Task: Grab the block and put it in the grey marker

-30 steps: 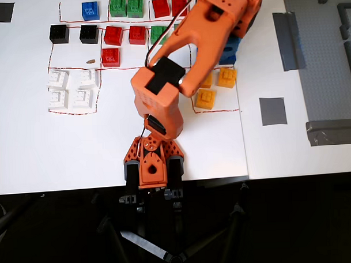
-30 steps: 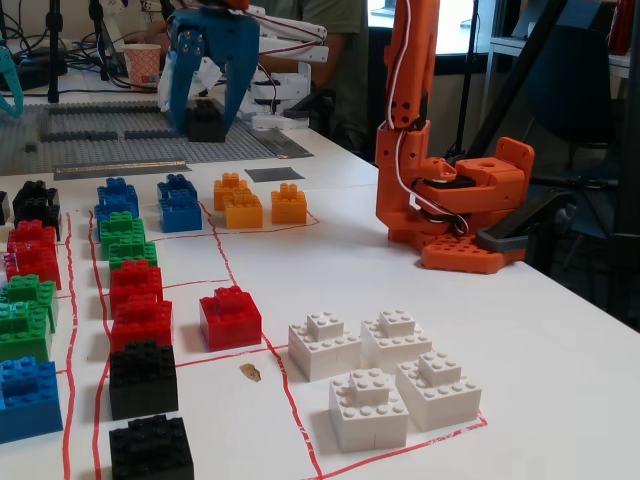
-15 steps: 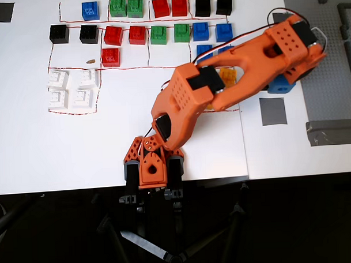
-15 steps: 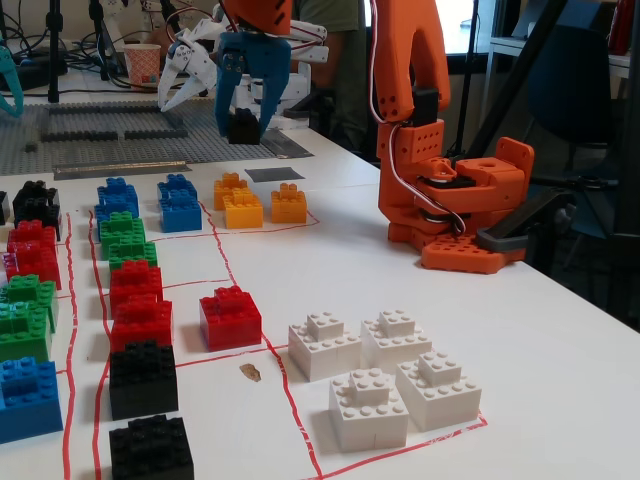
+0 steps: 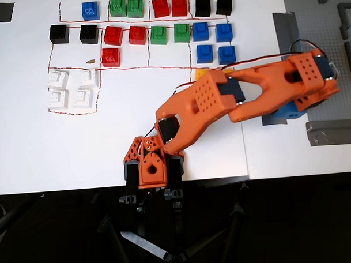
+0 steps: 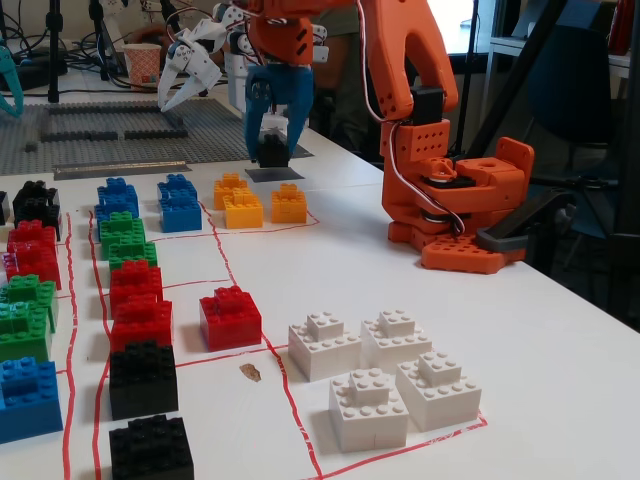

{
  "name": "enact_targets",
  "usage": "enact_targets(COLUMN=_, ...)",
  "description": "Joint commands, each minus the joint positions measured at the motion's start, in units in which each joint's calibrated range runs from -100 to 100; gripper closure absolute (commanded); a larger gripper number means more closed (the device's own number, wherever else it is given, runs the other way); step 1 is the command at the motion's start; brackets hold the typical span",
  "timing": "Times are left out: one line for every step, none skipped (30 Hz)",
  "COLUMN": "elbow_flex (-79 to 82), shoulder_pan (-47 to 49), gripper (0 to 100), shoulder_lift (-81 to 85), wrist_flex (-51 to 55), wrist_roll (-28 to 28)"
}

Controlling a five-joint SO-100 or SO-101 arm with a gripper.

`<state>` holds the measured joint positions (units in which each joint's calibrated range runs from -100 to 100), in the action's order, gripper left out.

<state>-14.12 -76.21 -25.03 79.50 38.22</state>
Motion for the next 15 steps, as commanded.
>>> enact_targets(elbow_flex=-9.0, shoulder_pan=-1.8, gripper=100, shoulder_lift=2.2, wrist_flex=-0.6, wrist_roll=0.9)
enact_targets(elbow_flex=-9.6, shoulder_pan=-1.9, gripper=100, shoulder_lift=1.5, wrist_flex=-0.6, wrist_roll=0.9)
enact_targets(elbow_flex=-10.3, shoulder_pan=-1.9, gripper=100, shoulder_lift=0.7, wrist_flex=-0.6, wrist_roll=0.9)
enact_targets(elbow_flex=-10.9, shoulder_pan=-1.9, gripper=100, shoulder_lift=0.0, wrist_flex=-0.6, wrist_roll=0.7)
enact_targets(elbow_flex=-11.5, shoulder_pan=-2.0, gripper=99, shoulder_lift=-0.7, wrist_flex=-0.6, wrist_roll=0.7)
enact_targets(elbow_flex=-12.2, shoulder_pan=-2.0, gripper=97, shoulder_lift=-1.3, wrist_flex=-0.6, wrist_roll=0.6)
enact_targets(elbow_flex=-12.8, shoulder_pan=-2.1, gripper=97, shoulder_lift=-2.0, wrist_flex=-0.6, wrist_roll=0.6)
enact_targets(elbow_flex=-13.3, shoulder_pan=-2.2, gripper=97, shoulder_lift=-2.6, wrist_flex=-0.6, wrist_roll=0.6)
enact_targets(elbow_flex=-13.9, shoulder_pan=-2.2, gripper=96, shoulder_lift=-3.0, wrist_flex=-0.6, wrist_roll=0.7)
enact_targets(elbow_flex=-14.3, shoulder_pan=-2.4, gripper=95, shoulder_lift=-3.5, wrist_flex=-0.6, wrist_roll=0.8)
enact_targets(elbow_flex=-14.6, shoulder_pan=-2.7, gripper=93, shoulder_lift=-3.8, wrist_flex=-0.5, wrist_roll=1.2)
enact_targets(elbow_flex=-14.9, shoulder_pan=-3.0, gripper=91, shoulder_lift=-4.1, wrist_flex=-0.4, wrist_roll=1.6)
enact_targets(elbow_flex=-14.9, shoulder_pan=-3.2, gripper=89, shoulder_lift=-4.2, wrist_flex=-0.2, wrist_roll=1.9)
enact_targets(elbow_flex=-14.9, shoulder_pan=-3.5, gripper=87, shoulder_lift=-4.4, wrist_flex=0.2, wrist_roll=2.3)
enact_targets(elbow_flex=-14.9, shoulder_pan=-3.7, gripper=85, shoulder_lift=-4.5, wrist_flex=0.6, wrist_roll=2.5)
